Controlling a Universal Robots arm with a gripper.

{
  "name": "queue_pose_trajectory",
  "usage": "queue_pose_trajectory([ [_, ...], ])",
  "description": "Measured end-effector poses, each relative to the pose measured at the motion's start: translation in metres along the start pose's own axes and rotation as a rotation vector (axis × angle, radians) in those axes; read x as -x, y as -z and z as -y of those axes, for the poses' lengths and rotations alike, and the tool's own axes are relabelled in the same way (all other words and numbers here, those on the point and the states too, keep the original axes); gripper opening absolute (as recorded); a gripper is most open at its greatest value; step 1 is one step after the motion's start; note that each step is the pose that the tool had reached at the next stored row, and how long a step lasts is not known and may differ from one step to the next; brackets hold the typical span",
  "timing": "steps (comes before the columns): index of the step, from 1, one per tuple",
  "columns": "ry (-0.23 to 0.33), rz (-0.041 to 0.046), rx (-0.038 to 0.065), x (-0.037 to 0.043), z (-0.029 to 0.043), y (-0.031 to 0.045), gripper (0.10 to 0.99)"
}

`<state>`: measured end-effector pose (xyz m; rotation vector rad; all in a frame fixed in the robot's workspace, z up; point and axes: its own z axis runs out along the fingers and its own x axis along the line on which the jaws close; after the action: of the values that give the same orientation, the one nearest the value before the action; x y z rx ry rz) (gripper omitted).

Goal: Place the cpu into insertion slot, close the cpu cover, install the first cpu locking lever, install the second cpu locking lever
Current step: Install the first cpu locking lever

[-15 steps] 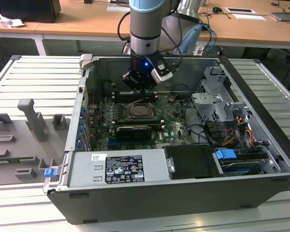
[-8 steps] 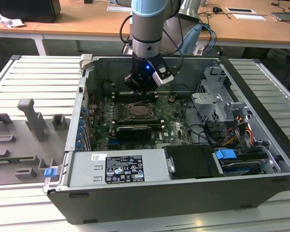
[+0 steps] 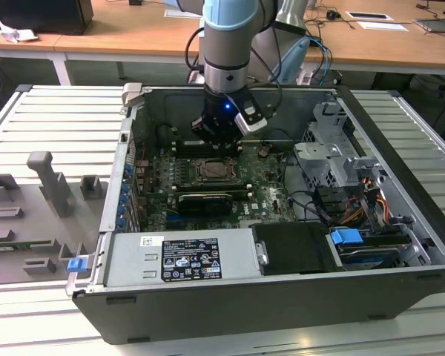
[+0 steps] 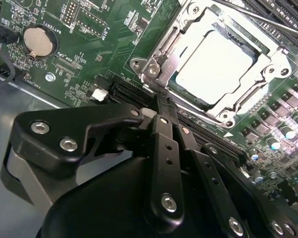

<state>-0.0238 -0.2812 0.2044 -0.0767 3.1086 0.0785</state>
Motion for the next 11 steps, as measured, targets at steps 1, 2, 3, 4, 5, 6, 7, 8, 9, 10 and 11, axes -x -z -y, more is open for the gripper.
queue_pose_trajectory([
  [1,0.000,-0.0002,-0.003,0.0000,0.0001,-0.0005,0.106],
  [2,0.000,-0.0002,-0.005,0.0000,0.0001,-0.0010,0.106],
  [3,0.000,-0.0001,-0.007,0.0000,0.0000,-0.0017,0.106],
  [4,0.000,-0.0001,-0.008,0.0000,0.0000,-0.0022,0.106],
  [5,0.000,-0.0005,-0.009,0.0000,0.0001,-0.0029,0.106],
  [6,0.000,-0.0006,-0.009,-0.0001,0.0003,-0.0032,0.106],
  [7,0.000,-0.0004,-0.005,-0.0001,0.0002,-0.0033,0.106],
  [8,0.000,0.0000,-0.003,0.0000,0.0001,-0.0032,0.106],
  [9,0.000,0.0006,-0.002,0.0001,-0.0001,-0.0018,0.106],
  [10,0.000,0.0002,-0.002,0.0002,-0.0002,0.0017,0.106],
  [11,0.000,0.0000,-0.003,0.0003,-0.0004,0.0057,0.106],
])
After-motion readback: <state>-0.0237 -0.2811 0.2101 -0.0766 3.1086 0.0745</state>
